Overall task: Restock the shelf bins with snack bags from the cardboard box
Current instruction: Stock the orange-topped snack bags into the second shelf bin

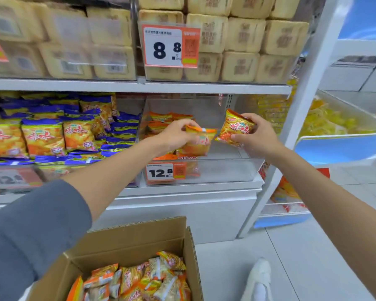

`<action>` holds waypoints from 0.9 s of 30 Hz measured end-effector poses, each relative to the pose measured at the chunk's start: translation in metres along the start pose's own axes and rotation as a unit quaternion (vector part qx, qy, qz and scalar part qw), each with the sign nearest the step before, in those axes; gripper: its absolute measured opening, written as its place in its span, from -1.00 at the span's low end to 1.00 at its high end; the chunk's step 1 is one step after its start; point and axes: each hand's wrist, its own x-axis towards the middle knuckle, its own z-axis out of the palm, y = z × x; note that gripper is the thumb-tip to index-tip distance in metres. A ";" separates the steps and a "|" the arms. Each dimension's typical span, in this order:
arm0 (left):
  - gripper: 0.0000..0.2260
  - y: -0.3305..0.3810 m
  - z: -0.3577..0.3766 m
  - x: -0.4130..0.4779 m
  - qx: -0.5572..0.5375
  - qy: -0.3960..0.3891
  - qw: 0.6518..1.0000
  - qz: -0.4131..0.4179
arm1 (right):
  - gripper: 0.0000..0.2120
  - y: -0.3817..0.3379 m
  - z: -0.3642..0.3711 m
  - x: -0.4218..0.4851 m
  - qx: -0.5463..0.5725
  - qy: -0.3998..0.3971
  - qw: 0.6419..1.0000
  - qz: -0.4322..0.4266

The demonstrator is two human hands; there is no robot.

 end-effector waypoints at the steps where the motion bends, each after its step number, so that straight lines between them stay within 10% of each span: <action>1: -0.80 -0.007 -0.003 0.000 0.071 -0.022 0.997 0.008 | -0.48 0.002 0.001 0.002 -0.004 -0.002 1.000 0.005; 14: -0.69 -0.031 -0.019 0.016 0.434 -0.147 0.889 -0.016 | -0.46 0.023 0.018 0.024 -0.052 -0.033 0.995 0.078; 20: -0.61 -0.020 -0.021 0.028 0.389 -0.251 0.882 -0.091 | -0.43 0.027 0.026 0.026 -0.046 -0.045 0.994 0.087; 24: -0.59 -0.025 -0.027 0.036 0.236 -0.078 0.969 -0.008 | -0.40 0.033 0.026 0.034 -0.084 -0.038 0.994 0.064; 27: -0.82 -0.028 -0.026 0.053 0.268 0.081 0.959 0.054 | -0.41 0.040 0.027 0.048 -0.103 -0.003 0.993 0.054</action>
